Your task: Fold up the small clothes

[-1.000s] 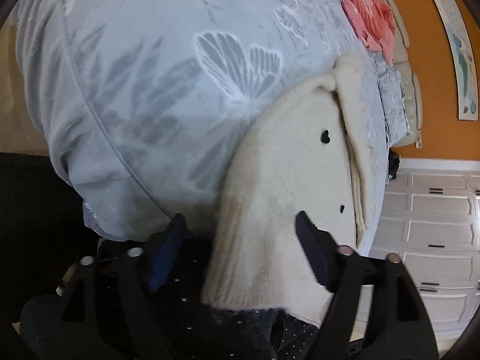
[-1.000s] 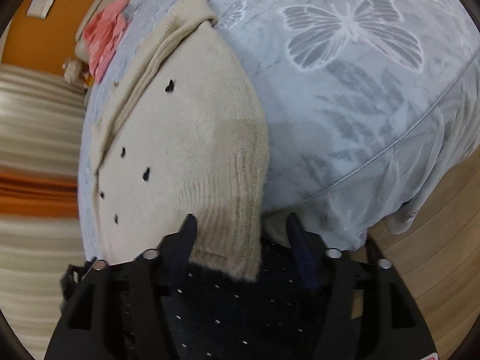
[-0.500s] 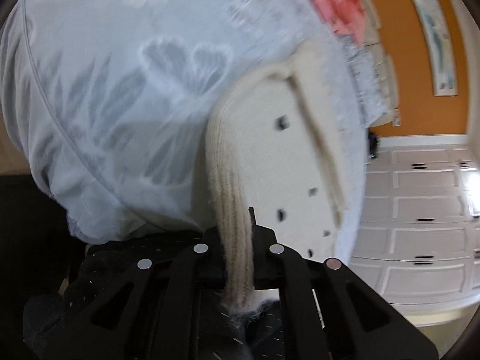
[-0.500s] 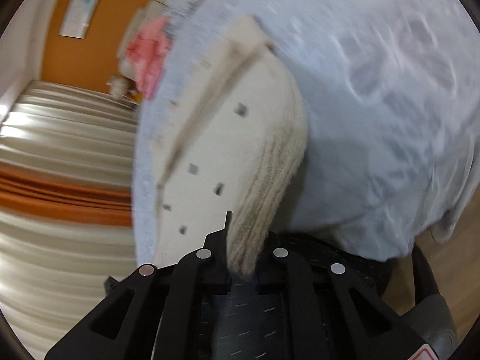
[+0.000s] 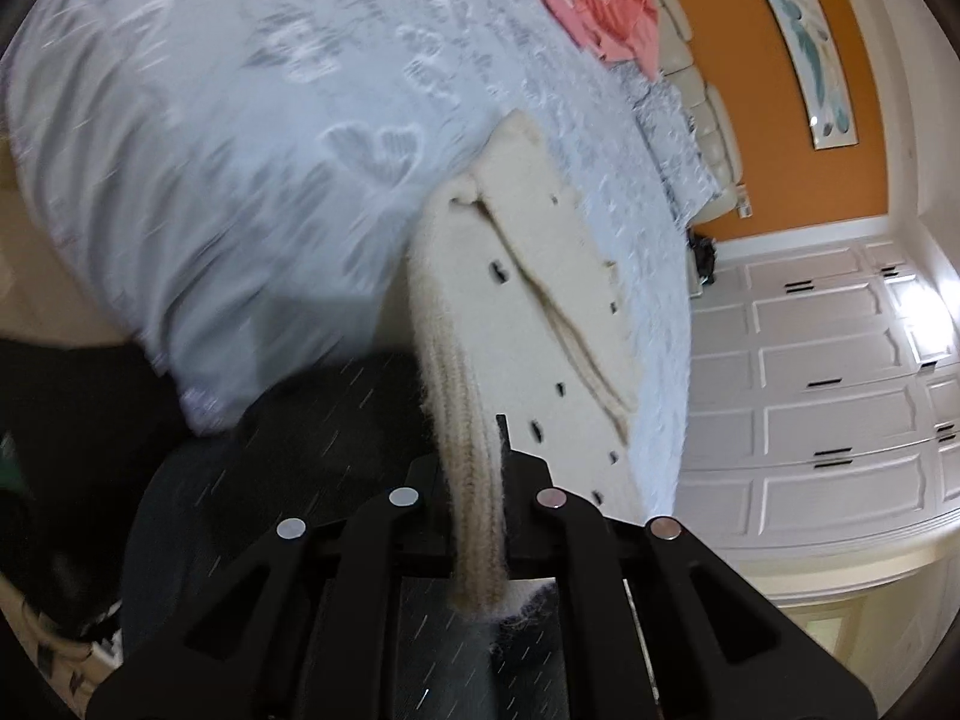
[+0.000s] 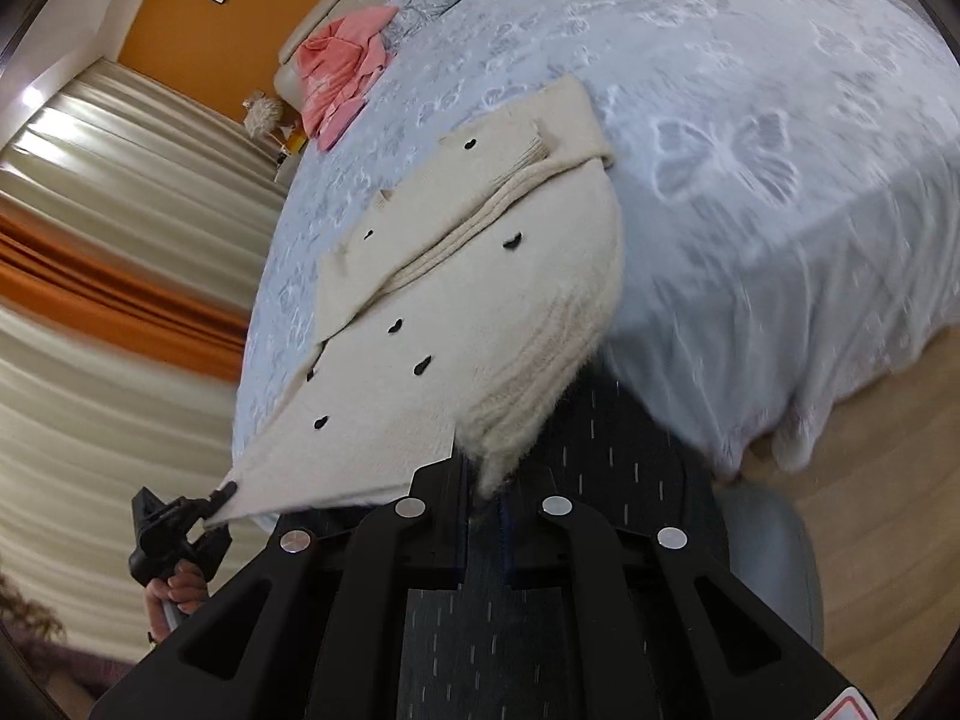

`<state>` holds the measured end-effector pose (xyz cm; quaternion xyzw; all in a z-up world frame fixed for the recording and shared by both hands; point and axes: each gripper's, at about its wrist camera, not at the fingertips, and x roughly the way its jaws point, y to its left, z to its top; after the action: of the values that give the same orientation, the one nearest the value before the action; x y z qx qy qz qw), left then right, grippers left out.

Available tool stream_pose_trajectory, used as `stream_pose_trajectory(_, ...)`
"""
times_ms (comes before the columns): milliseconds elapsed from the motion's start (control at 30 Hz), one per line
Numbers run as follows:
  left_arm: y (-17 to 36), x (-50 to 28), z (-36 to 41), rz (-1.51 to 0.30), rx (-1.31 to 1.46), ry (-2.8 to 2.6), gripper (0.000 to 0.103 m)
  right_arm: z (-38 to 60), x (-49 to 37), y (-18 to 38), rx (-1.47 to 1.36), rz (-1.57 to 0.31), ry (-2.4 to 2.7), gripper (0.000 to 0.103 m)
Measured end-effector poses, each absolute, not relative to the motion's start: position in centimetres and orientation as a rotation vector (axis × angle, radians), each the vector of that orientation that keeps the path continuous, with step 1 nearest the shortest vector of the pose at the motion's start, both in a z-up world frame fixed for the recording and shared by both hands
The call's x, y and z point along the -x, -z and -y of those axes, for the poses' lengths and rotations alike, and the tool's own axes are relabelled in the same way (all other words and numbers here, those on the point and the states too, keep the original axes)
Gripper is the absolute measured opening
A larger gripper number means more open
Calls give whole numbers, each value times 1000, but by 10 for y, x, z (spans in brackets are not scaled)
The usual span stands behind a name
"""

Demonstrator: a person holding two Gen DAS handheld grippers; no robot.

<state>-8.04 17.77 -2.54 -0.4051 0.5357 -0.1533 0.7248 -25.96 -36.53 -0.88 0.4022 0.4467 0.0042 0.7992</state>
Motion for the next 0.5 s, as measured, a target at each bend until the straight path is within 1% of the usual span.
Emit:
stream_pose_trajectory(100,14,105,-187,-1174,936,344,6,365,279,-14,-880,-906,-28,7)
stream_pose_trajectory(133,2,111,-190,-1156,959,352,6,365,282,-19,-880,-885,-34,7)
stream_pose_trajectory(233,-28,99,-188,-1086,971,392,6,379,269,-53,-872,-765,-63,7)
stream_pose_trajectory(300,-45,78,-177,-1038,945,436,7,396,245,-70,-866,-678,-78,7)
stream_pose_trajectory(367,-62,44,-162,-967,885,466,7,413,218,-76,-883,-604,-94,7)
stream_pose_trajectory(433,-67,9,-146,-921,851,480,7,431,177,-68,-899,-560,-78,7)
stream_pose_trajectory(500,-64,-32,-127,-896,837,480,7,443,140,-49,-926,-562,-60,7)
